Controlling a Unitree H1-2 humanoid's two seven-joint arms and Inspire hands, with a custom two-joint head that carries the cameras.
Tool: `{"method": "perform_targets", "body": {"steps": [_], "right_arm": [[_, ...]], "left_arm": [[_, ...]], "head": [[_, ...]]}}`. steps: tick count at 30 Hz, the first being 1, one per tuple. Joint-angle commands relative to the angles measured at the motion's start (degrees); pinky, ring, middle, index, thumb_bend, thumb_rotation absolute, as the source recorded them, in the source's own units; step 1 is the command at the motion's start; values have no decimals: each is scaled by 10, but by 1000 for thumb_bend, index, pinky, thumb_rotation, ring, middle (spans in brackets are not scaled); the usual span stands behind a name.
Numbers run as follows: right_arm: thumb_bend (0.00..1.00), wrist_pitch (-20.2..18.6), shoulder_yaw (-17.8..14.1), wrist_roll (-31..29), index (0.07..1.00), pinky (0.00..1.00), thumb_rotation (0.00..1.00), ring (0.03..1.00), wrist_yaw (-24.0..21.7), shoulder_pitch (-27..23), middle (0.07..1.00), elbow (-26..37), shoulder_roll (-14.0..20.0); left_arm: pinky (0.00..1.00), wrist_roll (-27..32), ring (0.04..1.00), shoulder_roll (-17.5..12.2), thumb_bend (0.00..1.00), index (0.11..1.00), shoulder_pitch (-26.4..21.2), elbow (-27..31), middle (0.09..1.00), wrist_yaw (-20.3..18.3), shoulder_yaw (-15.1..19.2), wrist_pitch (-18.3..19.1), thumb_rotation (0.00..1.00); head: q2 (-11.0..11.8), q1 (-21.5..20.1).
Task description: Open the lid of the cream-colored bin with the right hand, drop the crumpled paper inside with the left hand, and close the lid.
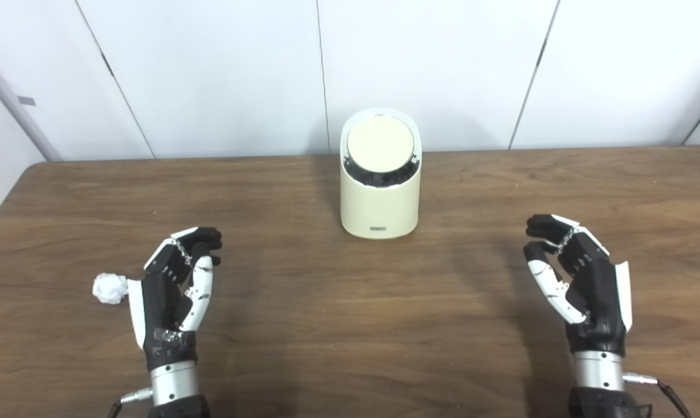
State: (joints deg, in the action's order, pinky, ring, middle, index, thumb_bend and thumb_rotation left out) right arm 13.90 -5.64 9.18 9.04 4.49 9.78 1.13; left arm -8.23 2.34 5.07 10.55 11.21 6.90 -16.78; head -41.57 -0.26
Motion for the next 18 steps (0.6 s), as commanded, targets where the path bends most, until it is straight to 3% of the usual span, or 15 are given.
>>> {"method": "perform_targets", "body": {"steps": [1, 18], "right_arm": [[311, 17, 1, 5, 646, 596, 427, 681, 3, -9, 681, 14, 1], [305, 17, 1, 2, 650, 601, 415, 684, 0, -9, 686, 13, 1]], "left_arm": [[520, -6, 616, 0, 241, 597, -9, 13, 623, 2, -2, -19, 433], [522, -6, 619, -1, 228, 600, -10, 7, 627, 4, -1, -24, 416]], "head": [[0, 0], [5, -3]]}}
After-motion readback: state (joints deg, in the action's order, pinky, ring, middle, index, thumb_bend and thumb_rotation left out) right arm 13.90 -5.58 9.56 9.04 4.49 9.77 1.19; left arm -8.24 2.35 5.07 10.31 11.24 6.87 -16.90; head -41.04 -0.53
